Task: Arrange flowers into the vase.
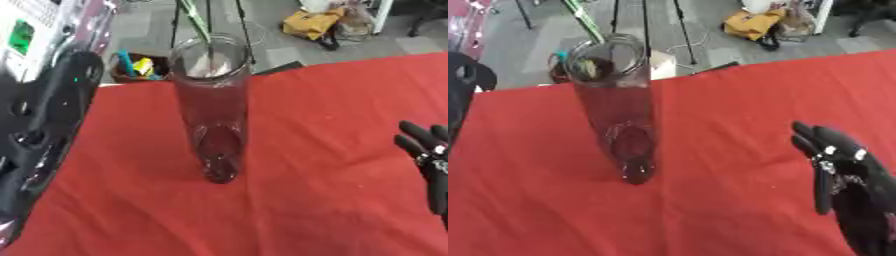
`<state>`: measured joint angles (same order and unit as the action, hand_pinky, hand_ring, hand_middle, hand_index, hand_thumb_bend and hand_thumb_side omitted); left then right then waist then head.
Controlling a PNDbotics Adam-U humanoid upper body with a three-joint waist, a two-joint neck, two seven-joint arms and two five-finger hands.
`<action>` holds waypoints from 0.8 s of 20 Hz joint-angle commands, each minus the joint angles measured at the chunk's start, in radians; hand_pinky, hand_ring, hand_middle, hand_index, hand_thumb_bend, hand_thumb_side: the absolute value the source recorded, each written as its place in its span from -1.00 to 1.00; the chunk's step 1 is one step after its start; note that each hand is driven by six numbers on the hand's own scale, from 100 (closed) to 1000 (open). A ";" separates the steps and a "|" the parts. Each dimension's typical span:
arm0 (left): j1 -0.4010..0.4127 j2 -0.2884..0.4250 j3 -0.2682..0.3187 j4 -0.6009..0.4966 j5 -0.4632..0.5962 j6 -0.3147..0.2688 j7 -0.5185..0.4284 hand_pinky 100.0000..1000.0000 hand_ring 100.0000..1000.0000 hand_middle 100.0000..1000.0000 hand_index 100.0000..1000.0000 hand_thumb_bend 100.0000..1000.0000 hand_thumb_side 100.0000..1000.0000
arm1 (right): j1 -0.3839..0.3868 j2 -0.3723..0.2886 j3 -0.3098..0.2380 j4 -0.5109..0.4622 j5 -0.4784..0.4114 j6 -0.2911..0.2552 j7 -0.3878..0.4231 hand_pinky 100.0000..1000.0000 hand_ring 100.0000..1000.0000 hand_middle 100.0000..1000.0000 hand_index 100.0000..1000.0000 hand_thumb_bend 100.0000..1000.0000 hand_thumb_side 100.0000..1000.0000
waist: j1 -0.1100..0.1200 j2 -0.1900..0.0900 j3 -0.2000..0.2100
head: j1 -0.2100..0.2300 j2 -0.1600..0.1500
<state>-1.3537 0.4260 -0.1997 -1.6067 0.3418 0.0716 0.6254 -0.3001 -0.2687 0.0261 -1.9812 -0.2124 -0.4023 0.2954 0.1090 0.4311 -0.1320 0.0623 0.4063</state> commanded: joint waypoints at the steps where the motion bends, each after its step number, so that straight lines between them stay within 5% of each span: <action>1: -0.009 0.007 -0.008 -0.014 -0.019 0.001 -0.007 -1.00 -1.00 -1.00 -1.00 -1.00 0.52 | -0.012 -0.004 -0.004 -0.019 0.004 0.004 -0.002 1.00 1.00 -0.65 0.86 -1.00 1.00 | -0.004 -0.020 -0.003 | -0.004 -0.014; 16: 0.017 -0.003 -0.034 -0.008 -0.030 -0.008 -0.019 -1.00 -1.00 -1.00 -1.00 -1.00 0.56 | -0.018 0.006 -0.011 -0.019 0.014 0.008 -0.004 1.00 1.00 -0.66 0.86 -1.00 1.00 | -0.004 -0.006 -0.005 | -0.003 -0.007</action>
<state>-1.3204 0.4121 -0.2308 -1.6052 0.3092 0.0630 0.6087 -0.3086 -0.2589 0.0234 -1.9812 -0.2090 -0.3960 0.2907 0.1125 0.4452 -0.1358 0.0593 0.4038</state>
